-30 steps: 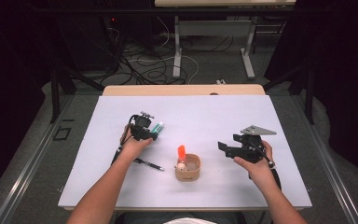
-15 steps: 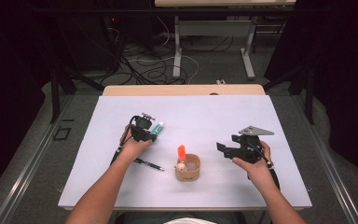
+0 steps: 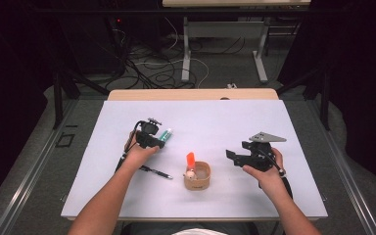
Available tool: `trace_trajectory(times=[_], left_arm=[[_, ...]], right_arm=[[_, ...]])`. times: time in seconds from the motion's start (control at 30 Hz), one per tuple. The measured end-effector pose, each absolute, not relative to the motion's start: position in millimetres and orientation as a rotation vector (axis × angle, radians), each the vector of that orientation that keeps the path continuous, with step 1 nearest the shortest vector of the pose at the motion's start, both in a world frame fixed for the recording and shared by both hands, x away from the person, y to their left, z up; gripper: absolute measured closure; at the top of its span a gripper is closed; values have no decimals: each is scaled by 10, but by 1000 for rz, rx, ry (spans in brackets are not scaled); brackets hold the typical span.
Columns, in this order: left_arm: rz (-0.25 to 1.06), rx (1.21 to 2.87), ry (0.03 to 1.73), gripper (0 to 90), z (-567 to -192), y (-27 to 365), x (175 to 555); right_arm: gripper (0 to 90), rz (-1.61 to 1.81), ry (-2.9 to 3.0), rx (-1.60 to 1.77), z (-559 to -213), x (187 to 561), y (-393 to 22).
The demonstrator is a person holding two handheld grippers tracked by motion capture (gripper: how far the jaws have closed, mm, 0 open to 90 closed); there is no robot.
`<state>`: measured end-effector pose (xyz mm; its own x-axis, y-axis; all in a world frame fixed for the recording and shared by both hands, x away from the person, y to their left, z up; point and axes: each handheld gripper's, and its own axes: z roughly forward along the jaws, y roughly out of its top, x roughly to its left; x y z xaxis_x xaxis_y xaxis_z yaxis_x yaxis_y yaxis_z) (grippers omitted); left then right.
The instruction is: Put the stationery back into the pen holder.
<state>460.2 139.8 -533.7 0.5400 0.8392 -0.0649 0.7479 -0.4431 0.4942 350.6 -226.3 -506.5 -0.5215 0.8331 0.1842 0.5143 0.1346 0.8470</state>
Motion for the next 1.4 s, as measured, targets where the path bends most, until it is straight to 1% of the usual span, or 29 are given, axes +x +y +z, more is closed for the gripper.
trace_trajectory(times=[0.07, 0.2, 0.63, 0.77, 0.8, 0.97, 1.07, 1.17, 1.2, 1.4], left_arm=[[262, 2302, 1292, 653, -5319, 1404, 4588], [222, 2287, 1282, 652, -5248, 1424, 4566], [113, 2228, 1233, 653, -4856, 1437, 4411], [90, 2244, 1204, 653, -4756, 1400, 4388], [77, 2233, 1221, 653, -4733, 1381, 4374], [50, 2273, 1175, 652, -4622, 1310, 4357], [33, 2291, 1146, 653, -4556, 1265, 4372], [-3, 2303, 1138, 653, -4506, 1207, 4408], [-4, 2323, 1113, 652, -4497, 1192, 4438], [-53, 2345, 1131, 653, -4419, 1060, 4549]], right_arm=[[230, 1332, 2086, 1297, -5055, 3513, -2257], [230, 1330, 2084, 1263, -5009, 3537, -2253], [227, 1378, 2130, 1147, -4859, 3609, -2131], [202, 1357, 2129, 1122, -4814, 3685, -2113], [192, 1357, 2131, 1120, -4805, 3710, -2108], [157, 1385, 2162, 1141, -4735, 3807, -2042], [148, 1353, 2222, 1028, -4670, 3863, -1988], [157, 1257, 2259, 870, -4596, 3932, -1910], [159, 1230, 2265, 828, -4576, 3960, -1881], [199, 1078, 2305, 581, -4512, 4112, -1717]])
